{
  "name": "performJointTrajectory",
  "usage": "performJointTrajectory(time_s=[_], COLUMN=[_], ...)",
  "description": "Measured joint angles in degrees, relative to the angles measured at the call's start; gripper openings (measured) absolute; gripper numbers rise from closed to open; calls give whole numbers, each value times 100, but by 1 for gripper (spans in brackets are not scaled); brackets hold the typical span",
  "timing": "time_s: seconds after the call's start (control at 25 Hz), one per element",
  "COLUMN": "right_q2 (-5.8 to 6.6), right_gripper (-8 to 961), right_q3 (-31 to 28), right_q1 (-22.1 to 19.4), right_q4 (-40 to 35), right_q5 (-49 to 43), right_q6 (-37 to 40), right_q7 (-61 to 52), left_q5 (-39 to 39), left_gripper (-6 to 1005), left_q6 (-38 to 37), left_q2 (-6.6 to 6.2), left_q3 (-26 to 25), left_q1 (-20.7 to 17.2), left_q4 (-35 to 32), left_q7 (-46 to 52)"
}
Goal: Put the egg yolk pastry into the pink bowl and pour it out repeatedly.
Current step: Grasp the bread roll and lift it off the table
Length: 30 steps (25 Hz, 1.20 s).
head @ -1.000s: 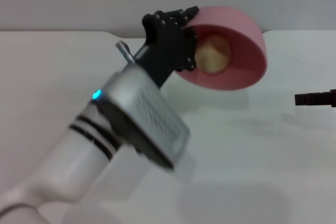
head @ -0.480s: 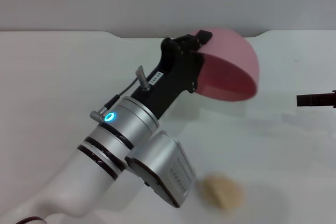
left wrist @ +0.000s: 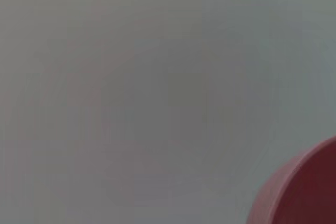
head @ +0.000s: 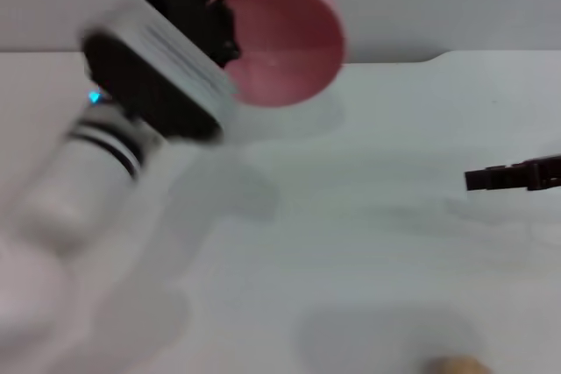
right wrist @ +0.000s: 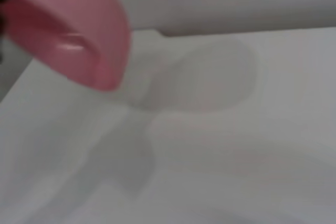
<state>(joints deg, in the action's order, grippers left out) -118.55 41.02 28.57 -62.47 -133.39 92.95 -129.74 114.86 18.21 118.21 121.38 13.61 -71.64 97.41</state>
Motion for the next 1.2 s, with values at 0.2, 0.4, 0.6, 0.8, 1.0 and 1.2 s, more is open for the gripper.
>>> performJointTrajectory(time_s=[0.2, 0.4, 0.6, 0.8, 1.0, 1.2], right_q2=[-2, 9, 16, 12, 2, -1], right_gripper=[495, 495, 496, 496, 496, 496], right_q3=[333, 503, 695, 1518, 2152, 2698], right_q1=[95, 201, 331, 398, 516, 641], right_q4=[7, 7, -52, -86, -62, -29], right_q5=[3, 5, -14, -105, -465, -729], right_q6=[5, 352, 1024, 1462, 1480, 1496], right_q7=[0, -22, -51, -188, -616, -978], left_q5=[-1026, -75, 1865, 2913, 3257, 3322], left_gripper=[-2, -1, -2, -1, -1, -2], left_q6=[-4181, -7167, -9166, -10084, -10541, -10562], left_q2=[-17, -141, -208, -161, -123, -84], left_q3=[-2426, -4363, -5487, -5696, -5718, -5726], left_q1=[332, 1225, 1818, 1853, 1865, 1872], left_q4=[-31, 634, 562, -54, -202, -217], left_q7=[602, 2167, 3735, 4502, 4818, 4822])
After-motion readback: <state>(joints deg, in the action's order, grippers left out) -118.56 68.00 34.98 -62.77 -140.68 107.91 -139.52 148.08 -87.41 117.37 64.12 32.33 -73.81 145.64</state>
